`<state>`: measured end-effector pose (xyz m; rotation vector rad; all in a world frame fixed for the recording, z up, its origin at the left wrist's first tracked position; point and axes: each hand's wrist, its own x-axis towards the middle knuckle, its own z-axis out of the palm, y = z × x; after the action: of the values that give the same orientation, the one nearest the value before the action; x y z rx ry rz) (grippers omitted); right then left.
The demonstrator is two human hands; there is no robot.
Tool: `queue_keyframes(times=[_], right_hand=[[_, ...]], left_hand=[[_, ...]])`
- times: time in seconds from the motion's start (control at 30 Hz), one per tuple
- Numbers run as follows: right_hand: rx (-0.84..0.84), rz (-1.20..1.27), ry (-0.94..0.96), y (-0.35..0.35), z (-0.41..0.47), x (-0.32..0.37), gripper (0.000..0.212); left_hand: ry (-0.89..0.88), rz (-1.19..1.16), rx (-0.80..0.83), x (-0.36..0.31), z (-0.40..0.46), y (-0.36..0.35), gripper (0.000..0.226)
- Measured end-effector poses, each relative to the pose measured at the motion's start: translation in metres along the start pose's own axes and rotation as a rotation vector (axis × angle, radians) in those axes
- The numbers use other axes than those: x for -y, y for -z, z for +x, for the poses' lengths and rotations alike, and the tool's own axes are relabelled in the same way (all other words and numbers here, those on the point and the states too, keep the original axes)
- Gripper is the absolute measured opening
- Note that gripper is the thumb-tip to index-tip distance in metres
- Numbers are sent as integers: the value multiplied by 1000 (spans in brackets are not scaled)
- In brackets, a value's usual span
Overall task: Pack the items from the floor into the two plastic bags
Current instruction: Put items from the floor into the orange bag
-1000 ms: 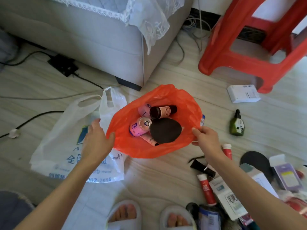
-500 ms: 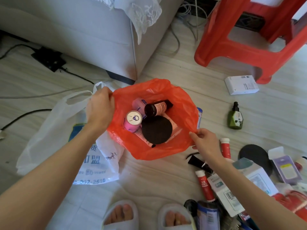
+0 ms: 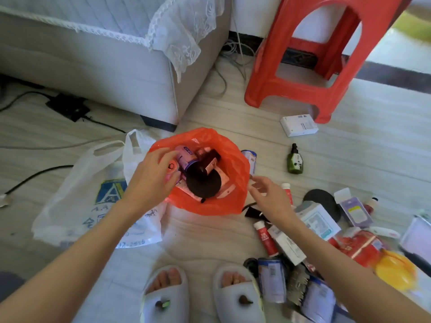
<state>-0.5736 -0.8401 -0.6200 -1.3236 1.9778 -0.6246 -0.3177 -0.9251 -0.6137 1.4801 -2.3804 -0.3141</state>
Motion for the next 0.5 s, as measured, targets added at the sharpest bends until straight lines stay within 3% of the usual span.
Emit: queue_keyframes(times=[0.23,0.5], right_hand=[[4,-303,167,66,-90,17,56],[-281,-497,384,157,-174,59,55]], left_hand=[[-287,107,81,-111,-47,49,54],[-492,197,-32,-232,-70,145,67]])
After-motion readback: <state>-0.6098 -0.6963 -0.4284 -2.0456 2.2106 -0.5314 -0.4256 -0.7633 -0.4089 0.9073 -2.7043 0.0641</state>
